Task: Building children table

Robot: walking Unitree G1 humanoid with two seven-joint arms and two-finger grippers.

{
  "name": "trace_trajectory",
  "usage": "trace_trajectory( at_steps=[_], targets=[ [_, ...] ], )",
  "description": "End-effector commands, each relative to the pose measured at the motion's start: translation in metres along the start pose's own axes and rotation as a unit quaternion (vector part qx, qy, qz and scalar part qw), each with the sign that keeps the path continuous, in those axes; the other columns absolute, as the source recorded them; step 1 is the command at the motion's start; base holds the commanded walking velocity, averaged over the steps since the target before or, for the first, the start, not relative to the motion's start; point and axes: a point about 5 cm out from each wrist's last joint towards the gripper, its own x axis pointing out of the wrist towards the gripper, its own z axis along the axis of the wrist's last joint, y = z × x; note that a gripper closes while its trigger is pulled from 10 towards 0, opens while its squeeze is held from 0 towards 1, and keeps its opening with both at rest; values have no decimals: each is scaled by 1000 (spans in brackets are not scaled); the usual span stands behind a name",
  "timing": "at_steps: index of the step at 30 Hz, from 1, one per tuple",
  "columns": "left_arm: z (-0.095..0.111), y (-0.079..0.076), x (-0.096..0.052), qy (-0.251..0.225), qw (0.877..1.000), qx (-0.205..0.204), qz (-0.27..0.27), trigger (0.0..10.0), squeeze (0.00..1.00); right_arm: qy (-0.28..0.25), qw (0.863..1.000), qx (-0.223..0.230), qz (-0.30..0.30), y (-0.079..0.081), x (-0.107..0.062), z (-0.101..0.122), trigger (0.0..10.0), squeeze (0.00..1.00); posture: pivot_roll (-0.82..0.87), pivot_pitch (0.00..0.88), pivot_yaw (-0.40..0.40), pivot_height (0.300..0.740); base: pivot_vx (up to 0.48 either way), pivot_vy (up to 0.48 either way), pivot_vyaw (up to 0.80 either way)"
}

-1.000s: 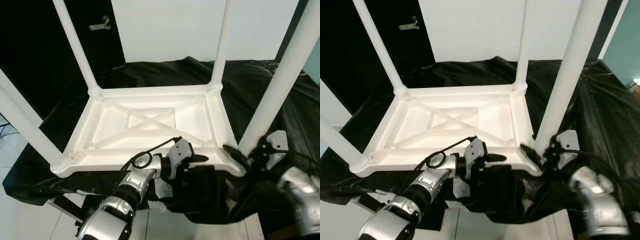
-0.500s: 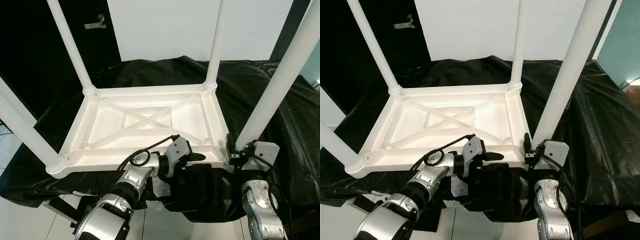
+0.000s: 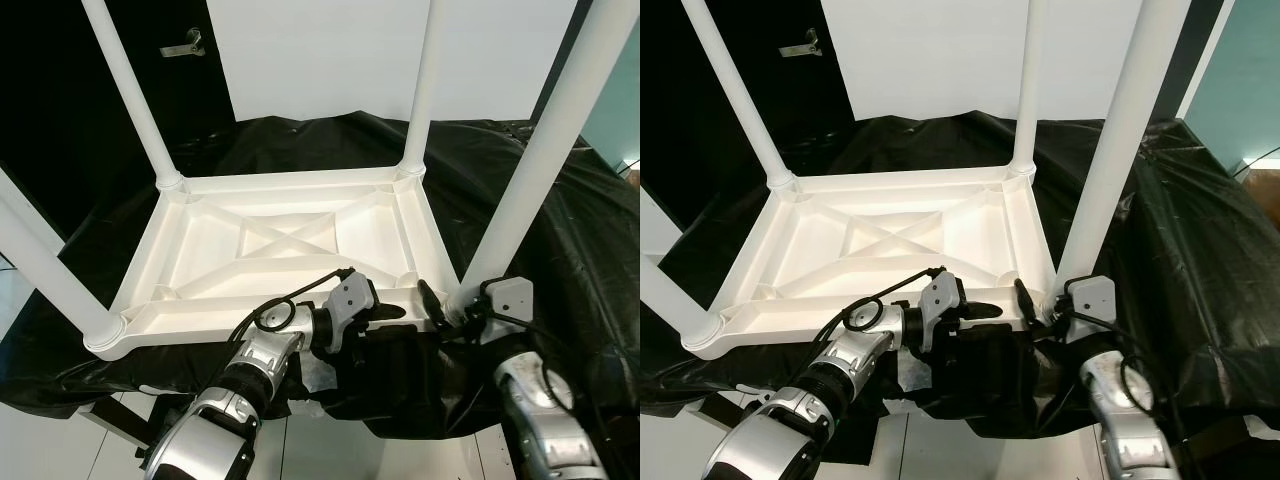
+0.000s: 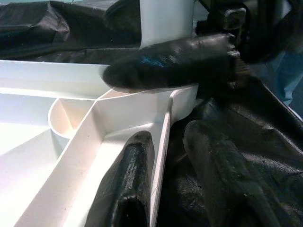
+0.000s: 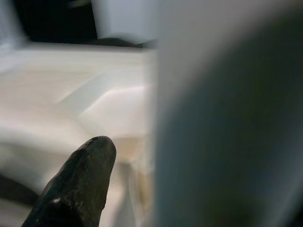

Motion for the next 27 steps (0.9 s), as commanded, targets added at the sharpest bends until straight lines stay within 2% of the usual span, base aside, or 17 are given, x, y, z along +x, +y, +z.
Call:
trace_trajectory(
  at_steps=[1,4,5,7,9,10,12,13,20,25,26,27],
  targets=[
    [-43,-23,-9,80,993,-70,-40,10000,0,8,999,11,35,-2,2,-1,10000,0,-99,0,27,740,0,0,0],
    [-41,-23,-7,78,994,-69,-39,10000,0,22,995,-3,95,-9,0,1,10000,0,-99,0,24,740,0,0,0],
    [-41,-23,-7,78,994,-69,-39,10000,0,22,995,-3,95,-9,0,1,10000,0,-99,0,24,740,0,0,0],
    [-40,-23,-5,74,994,-68,-38,10000,0,41,987,-18,155,-16,-3,2,10000,0,-100,0,21,740,0,0,0],
    [-40,-23,-4,74,994,-68,-38,10000,0,46,984,-22,173,-18,-4,2,10000,0,-100,0,21,740,0,0,0],
    [-40,-23,-4,73,994,-68,-38,10000,0,50,980,-23,189,-19,-6,2,0,0,-102,0,21,740,0,0,0],
    [-40,-24,-4,73,994,-69,-38,10000,0,56,977,-22,206,-20,-9,2,0,0,-106,0,26,740,0,0,0],
    [-40,-24,-5,73,994,-70,-37,10000,0,74,969,-25,234,-23,-14,0,0,0,-110,0,32,740,0,0,0],
    [-40,-23,-5,71,994,-70,-35,10000,0,83,966,-26,244,-26,-15,-1,0,0,-111,0,35,740,0,0,0],
    [-38,-22,-2,68,995,-70,-34,10000,0,83,969,-8,231,-23,-17,-4,0,0,-123,0,41,740,0,0,0],
    [-38,-22,-2,68,995,-71,-35,10000,0,77,973,7,217,-18,-17,-6,0,0,-125,0,41,740,0,0,0],
    [-38,-23,-1,68,995,-71,-36,10000,0,59,984,24,166,-13,-13,-8,0,0,-125,0,39,740,0,0,0]
  ],
)
